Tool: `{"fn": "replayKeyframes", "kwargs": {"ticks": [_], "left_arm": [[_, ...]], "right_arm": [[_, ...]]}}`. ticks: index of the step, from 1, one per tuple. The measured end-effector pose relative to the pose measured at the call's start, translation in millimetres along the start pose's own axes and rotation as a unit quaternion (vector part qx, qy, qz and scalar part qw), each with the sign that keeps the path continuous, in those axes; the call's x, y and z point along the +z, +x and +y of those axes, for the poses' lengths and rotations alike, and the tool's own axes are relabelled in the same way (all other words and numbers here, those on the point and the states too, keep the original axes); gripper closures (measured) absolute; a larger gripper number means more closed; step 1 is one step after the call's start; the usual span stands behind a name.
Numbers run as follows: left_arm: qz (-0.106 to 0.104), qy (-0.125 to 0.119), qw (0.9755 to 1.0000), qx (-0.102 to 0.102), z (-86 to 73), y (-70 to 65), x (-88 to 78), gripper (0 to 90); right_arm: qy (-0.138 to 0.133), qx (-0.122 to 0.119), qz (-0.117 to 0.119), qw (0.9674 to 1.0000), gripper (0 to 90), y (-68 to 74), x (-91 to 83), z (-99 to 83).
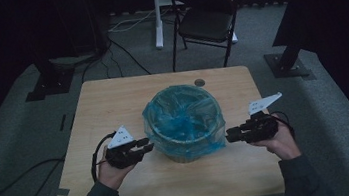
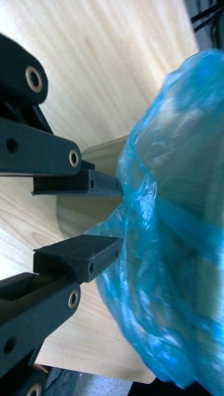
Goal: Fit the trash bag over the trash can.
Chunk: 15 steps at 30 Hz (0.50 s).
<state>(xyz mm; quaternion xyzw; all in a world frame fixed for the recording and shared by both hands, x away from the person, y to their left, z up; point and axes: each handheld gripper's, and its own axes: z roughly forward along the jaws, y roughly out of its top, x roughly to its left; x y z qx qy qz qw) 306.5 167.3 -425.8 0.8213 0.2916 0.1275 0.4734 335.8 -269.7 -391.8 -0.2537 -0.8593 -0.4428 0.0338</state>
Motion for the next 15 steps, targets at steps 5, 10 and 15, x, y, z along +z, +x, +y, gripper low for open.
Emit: {"fn": "replayKeyframes", "kwargs": {"ticks": [5,10,15], "left_arm": [[0.003,-0.022,0.9997,0.006,12.3,0.3,-10.0,67.7],[0.008,-0.031,0.9994,0.009,19.7,3.1,-17.1,66.9],[0.017,-0.042,0.9990,0.003,25.2,7.7,-22.1,66.0]], "right_arm": [[-0.038,0.003,-0.024,0.9990,65.9,-1.9,-12.1,9.3],[-0.057,0.006,-0.051,0.9971,65.7,-5.0,-13.5,19.6],[-0.071,0.011,-0.071,0.9949,65.9,-10.4,-13.2,29.9]]}}
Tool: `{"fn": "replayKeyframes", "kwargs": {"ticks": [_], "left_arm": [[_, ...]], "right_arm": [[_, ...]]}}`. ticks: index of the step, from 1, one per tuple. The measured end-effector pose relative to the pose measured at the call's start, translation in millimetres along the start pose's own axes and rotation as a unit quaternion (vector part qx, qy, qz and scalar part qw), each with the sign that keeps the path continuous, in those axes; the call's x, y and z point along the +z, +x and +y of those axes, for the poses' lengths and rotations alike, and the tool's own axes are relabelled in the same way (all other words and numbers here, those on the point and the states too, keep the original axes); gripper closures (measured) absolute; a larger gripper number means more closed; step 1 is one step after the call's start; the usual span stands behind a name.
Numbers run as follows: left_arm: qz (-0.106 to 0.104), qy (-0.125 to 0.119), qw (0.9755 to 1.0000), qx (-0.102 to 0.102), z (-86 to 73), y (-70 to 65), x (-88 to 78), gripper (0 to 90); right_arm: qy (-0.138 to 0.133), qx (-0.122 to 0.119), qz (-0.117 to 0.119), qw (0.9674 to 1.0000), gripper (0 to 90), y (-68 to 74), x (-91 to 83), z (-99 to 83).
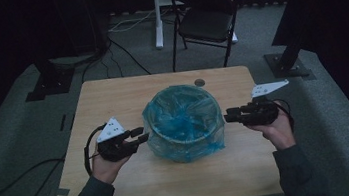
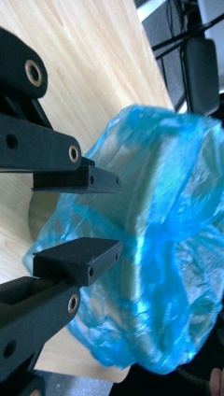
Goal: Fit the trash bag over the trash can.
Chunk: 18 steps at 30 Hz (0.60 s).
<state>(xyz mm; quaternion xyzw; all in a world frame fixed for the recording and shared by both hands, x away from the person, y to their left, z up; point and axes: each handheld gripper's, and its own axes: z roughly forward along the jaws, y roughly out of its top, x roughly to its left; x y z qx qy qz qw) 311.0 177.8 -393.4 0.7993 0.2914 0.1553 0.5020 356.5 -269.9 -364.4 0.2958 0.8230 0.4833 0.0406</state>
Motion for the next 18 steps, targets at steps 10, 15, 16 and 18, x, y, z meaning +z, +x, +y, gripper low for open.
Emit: {"fn": "replayKeyframes", "kwargs": {"ticks": [10,15,16,18], "left_arm": [[0.019,-0.016,0.9997,0.000,26.0,13.4,9.2,62.0],[0.027,-0.013,0.9995,-0.013,35.8,24.8,23.3,61.7],[0.028,-0.013,0.9994,-0.017,37.6,27.6,25.6,61.6],[0.028,-0.016,0.9991,-0.027,41.5,32.4,29.5,61.6]], "right_arm": [[-0.012,0.015,-0.023,0.9996,65.4,-14.0,14.4,17.3],[-0.010,0.016,-0.027,0.9995,65.4,-17.5,23.0,23.3],[-0.008,0.015,-0.031,0.9994,65.1,-19.4,28.0,26.9],[-0.008,0.016,-0.030,0.9994,65.1,-20.9,31.7,29.9]]}}
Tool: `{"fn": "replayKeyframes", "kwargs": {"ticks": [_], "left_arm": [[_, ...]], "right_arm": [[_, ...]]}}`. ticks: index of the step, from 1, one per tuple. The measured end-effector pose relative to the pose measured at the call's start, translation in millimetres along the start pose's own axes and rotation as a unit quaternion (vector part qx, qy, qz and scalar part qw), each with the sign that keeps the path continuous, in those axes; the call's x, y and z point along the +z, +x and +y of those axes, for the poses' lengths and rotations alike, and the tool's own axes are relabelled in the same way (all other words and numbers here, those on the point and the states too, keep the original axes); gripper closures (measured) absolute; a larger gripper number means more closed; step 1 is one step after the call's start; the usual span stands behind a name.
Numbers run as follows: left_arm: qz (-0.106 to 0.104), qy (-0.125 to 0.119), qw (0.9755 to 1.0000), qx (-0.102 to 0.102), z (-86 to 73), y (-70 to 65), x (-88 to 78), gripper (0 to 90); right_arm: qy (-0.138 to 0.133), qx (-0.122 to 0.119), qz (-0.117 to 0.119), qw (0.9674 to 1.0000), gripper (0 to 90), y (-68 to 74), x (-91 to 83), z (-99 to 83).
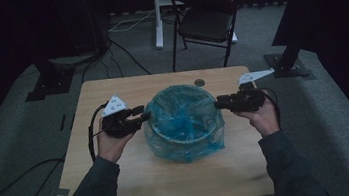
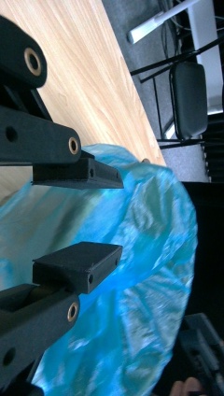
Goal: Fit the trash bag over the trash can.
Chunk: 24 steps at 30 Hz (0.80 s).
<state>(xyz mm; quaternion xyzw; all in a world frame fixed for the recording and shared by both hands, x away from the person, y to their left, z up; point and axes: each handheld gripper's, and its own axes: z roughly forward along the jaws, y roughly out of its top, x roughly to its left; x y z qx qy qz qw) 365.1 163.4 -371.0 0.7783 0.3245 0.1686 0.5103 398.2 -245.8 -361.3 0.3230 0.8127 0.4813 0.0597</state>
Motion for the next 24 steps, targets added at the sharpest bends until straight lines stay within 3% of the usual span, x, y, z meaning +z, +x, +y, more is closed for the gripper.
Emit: {"fn": "replayKeyframes", "kwargs": {"ticks": [13,18,24], "left_arm": [[0.005,0.026,0.9989,-0.038,12.0,21.7,35.6,64.6],[0.004,0.028,0.9988,-0.039,13.5,24.6,43.3,69.7],[0.011,0.028,0.9992,-0.027,18.9,23.4,50.3,78.9]], "right_arm": [[0.005,0.012,-0.015,0.9998,64.4,-15.0,26.3,17.7],[0.012,0.013,-0.024,0.9996,65.0,-17.8,32.5,21.1],[0.017,0.014,-0.028,0.9994,74.8,-21.2,36.0,23.4]]}}
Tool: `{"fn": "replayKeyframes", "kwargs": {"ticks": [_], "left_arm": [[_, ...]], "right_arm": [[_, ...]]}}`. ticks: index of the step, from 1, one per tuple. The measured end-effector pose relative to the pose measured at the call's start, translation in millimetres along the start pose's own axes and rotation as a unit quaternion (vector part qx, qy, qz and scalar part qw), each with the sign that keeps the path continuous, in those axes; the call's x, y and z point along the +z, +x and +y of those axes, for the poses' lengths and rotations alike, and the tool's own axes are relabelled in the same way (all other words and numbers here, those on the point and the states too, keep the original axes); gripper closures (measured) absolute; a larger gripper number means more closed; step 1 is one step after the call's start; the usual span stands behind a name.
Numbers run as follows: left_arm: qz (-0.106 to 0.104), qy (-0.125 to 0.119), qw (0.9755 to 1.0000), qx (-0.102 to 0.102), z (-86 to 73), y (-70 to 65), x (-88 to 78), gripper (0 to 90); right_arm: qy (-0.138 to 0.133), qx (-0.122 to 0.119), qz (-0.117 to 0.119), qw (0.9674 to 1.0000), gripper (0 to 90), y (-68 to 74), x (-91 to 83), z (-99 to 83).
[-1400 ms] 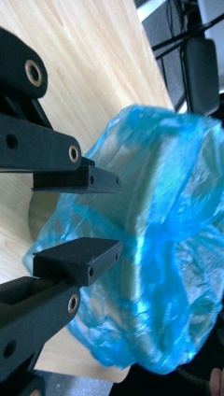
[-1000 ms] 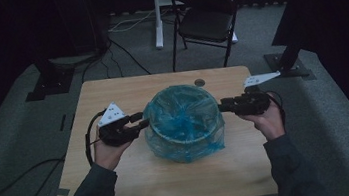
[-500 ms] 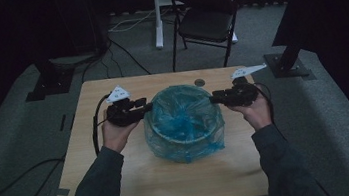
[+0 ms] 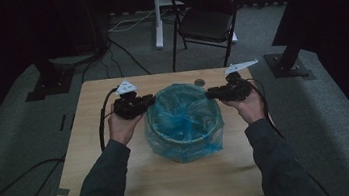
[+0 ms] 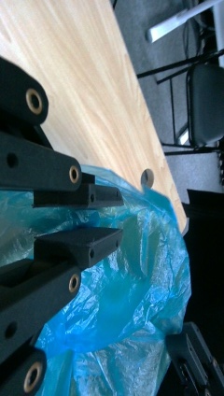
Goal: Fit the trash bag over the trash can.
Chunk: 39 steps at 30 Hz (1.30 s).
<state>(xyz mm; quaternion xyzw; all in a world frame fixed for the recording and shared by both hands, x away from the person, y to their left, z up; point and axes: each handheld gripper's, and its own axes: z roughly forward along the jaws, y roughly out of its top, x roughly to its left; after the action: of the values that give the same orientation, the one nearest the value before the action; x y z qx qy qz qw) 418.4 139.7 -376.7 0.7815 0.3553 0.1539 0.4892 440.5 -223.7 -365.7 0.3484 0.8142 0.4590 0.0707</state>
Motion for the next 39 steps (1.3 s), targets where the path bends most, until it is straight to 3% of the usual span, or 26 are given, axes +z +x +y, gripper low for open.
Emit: {"fn": "replayKeyframes", "kwargs": {"ticks": [5,7,12,19,24,29,39], "left_arm": [[0.012,-0.007,0.9999,0.000,6.2,2.5,1.4,85.8],[0.018,-0.010,0.9998,-0.007,7.4,5.6,3.5,87.2],[0.026,-0.002,0.9995,-0.018,5.3,13.3,11.1,88.0],[0.033,0.017,0.9987,-0.035,-3.5,22.6,19.1,87.9],[0.025,0.023,0.9985,-0.042,-11.3,23.3,20.6,87.8],[0.019,0.029,0.9987,-0.038,-15.7,20.4,19.3,87.6],[0.001,0.031,0.9990,-0.032,-25.3,10.6,9.7,87.5]], "right_arm": [[-0.011,0.006,0.003,0.9999,81.2,-3.3,-1.8,0.1],[-0.021,0.007,0.006,0.9997,88.5,-4.5,-3.6,1.0],[-0.011,0.015,-0.015,0.9997,90.0,-11.3,-2.0,1.2],[0.018,0.035,-0.020,0.9990,89.9,-21.0,8.1,-11.1],[0.034,0.037,-0.008,0.9987,89.5,-21.3,11.3,-19.1],[0.055,0.026,0.008,0.9981,88.8,-16.1,11.6,-25.7],[0.070,0.004,0.035,0.9969,88.6,-6.2,12.7,-31.2]]}}
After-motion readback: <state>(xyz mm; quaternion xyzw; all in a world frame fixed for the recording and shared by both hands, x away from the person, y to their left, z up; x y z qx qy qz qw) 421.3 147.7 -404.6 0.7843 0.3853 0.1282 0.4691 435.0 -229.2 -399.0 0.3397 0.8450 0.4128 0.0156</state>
